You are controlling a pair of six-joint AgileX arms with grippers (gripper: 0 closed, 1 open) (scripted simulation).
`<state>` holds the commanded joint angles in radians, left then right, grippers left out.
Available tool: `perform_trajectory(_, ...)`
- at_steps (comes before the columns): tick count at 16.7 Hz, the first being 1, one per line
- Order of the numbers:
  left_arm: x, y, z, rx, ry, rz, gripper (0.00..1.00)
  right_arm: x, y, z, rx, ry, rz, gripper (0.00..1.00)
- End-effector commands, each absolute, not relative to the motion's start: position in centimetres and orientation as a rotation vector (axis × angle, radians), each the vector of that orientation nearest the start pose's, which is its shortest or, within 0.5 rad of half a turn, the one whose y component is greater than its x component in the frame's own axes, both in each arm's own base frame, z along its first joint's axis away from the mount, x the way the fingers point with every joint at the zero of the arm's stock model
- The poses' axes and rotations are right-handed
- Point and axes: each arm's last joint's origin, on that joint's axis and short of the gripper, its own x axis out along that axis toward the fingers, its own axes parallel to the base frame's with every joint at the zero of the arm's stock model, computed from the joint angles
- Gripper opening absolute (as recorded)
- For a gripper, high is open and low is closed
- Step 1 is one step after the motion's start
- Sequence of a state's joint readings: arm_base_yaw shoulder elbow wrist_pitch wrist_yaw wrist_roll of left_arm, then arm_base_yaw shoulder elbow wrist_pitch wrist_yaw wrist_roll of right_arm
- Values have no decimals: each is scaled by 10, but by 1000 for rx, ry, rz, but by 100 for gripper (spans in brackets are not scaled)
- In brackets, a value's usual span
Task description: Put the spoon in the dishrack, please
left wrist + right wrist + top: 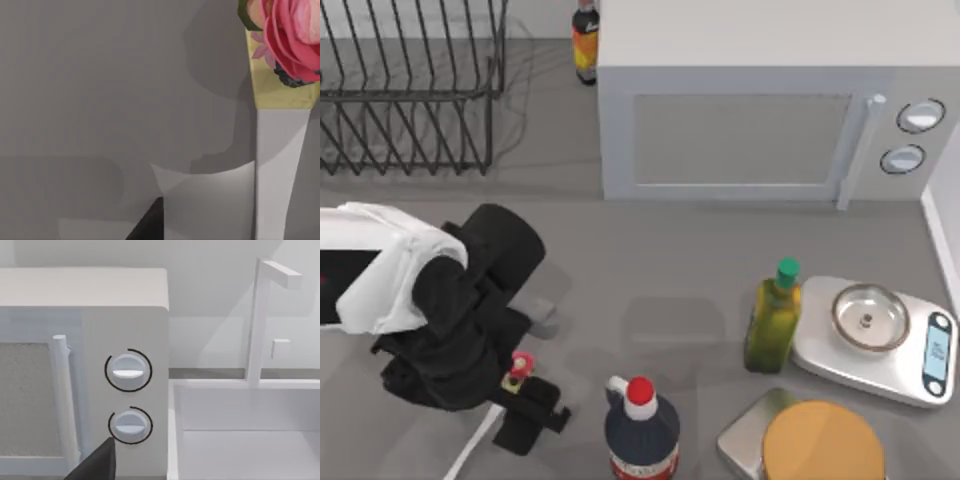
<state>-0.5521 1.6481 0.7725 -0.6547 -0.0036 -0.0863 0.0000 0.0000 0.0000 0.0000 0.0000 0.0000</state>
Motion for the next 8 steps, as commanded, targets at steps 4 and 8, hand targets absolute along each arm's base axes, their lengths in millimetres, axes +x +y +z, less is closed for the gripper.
perform_trajectory(4, 229, -136, 141, 345, 1491, -354, 0, 106, -1, 160, 0, 0, 0, 100)
perform_trajectory(8, 237, -142, 199, 354, 1518, -349, 0, 106, -1, 160, 0, 0, 0, 100)
